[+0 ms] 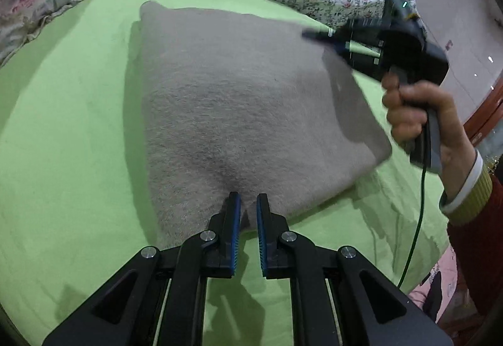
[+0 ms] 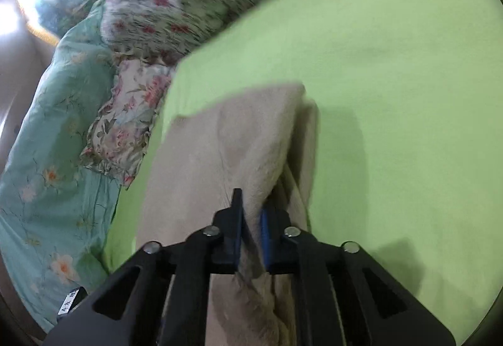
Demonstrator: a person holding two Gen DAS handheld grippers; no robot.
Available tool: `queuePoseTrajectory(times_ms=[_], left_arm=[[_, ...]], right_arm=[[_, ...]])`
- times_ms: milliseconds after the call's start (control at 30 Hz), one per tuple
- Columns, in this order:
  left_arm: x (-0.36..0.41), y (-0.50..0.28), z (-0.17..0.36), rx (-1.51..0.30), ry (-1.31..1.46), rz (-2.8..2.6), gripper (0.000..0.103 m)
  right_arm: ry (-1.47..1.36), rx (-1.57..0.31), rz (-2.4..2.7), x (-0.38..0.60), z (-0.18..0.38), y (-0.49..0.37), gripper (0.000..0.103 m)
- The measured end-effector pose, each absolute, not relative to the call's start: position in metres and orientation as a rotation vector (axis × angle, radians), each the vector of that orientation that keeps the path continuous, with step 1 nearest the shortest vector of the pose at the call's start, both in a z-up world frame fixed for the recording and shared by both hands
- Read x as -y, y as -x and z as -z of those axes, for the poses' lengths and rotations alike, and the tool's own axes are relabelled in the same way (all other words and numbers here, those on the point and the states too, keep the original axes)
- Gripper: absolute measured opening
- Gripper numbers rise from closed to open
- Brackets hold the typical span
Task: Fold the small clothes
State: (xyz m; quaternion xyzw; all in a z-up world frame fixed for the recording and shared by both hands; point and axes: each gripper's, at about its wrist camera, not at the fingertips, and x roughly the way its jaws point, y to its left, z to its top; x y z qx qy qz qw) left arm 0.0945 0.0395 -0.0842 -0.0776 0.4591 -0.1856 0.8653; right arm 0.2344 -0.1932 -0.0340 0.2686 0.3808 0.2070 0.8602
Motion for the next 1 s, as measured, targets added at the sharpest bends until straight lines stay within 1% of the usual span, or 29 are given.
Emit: queuePoseTrajectory(times_ms=[67, 100, 167, 200, 233, 267, 300, 400, 467, 500, 567, 600, 633, 733, 800, 900, 933, 967, 1000], left_arm=[[-0.034, -0.099, 0.089, -0.991, 0.166, 0.386, 0.010], [-0.034, -0.099, 0.092, -0.999, 0.170, 0.385, 0.009], [-0.030, -0.101, 0.094, -1.000, 0.167, 0.381, 0.009], [-0.030, -0.101, 0.094, -0.998, 0.166, 0.379, 0.009], [-0.031, -0.100, 0.094, -0.999, 0.167, 0.379, 0.009], [-0.032, -0.099, 0.094, -1.000, 0.168, 0.378, 0.010], [-0.033, -0.096, 0.093, -1.001, 0.169, 0.378, 0.010], [-0.037, -0.093, 0.085, -1.001, 0.183, 0.389, 0.010], [-0.040, -0.086, 0.071, -0.970, 0.196, 0.401, 0.010], [-0.043, -0.086, 0.062, -0.944, 0.205, 0.407, 0.012], [-0.050, -0.088, 0.046, -0.897, 0.220, 0.395, 0.020], [-0.055, -0.091, 0.040, -0.875, 0.232, 0.385, 0.026], [-0.058, -0.096, 0.035, -0.858, 0.247, 0.382, 0.030], [-0.069, -0.120, 0.028, -0.824, 0.267, 0.344, 0.030], [-0.074, -0.137, 0.029, -0.807, 0.289, 0.338, 0.027], [-0.079, -0.162, 0.037, -0.828, 0.340, 0.405, 0.027], [-0.077, -0.172, 0.046, -0.859, 0.324, 0.393, 0.022], [-0.075, -0.182, 0.056, -0.901, 0.307, 0.365, 0.014], [-0.074, -0.190, 0.067, -0.942, 0.297, 0.332, 0.002]], right_arm=[[-0.517, -0.769, -0.420, 0.193, 0.023, -0.237, 0.008], [-0.476, -0.795, -0.393, 0.191, 0.026, -0.242, 0.008], [-0.429, -0.891, -0.345, 0.189, 0.049, -0.255, 0.008], [-0.456, -0.934, -0.343, 0.192, 0.065, -0.258, 0.010], [-0.492, -0.931, -0.341, 0.197, 0.070, -0.257, 0.011], [-0.529, -0.905, -0.341, 0.204, 0.071, -0.252, 0.017], [-0.558, -0.877, -0.315, 0.212, 0.066, -0.245, 0.026], [-0.566, -0.802, -0.272, 0.223, 0.045, -0.222, 0.026], [-0.549, -0.745, -0.277, 0.225, 0.025, -0.200, 0.026], [-0.540, -0.732, -0.289, 0.223, 0.018, -0.194, 0.026], [-0.514, -0.719, -0.324, 0.215, 0.005, -0.181, 0.026], [-0.497, -0.714, -0.350, 0.209, 0.001, -0.175, 0.026], [-0.481, -0.720, -0.376, 0.201, -0.001, -0.170, 0.026], [-0.447, -0.760, -0.404, 0.180, 0.007, -0.166, 0.026], [-0.398, -0.787, -0.379, 0.168, 0.019, -0.169, 0.026], [-0.389, -0.836, -0.354, 0.166, 0.040, -0.183, 0.026], [-0.382, -0.856, -0.336, 0.168, 0.047, -0.189, 0.023], [-0.378, -0.885, -0.323, 0.170, 0.056, -0.195, 0.022], [-0.402, -0.899, -0.325, 0.175, 0.065, -0.201, 0.021]])
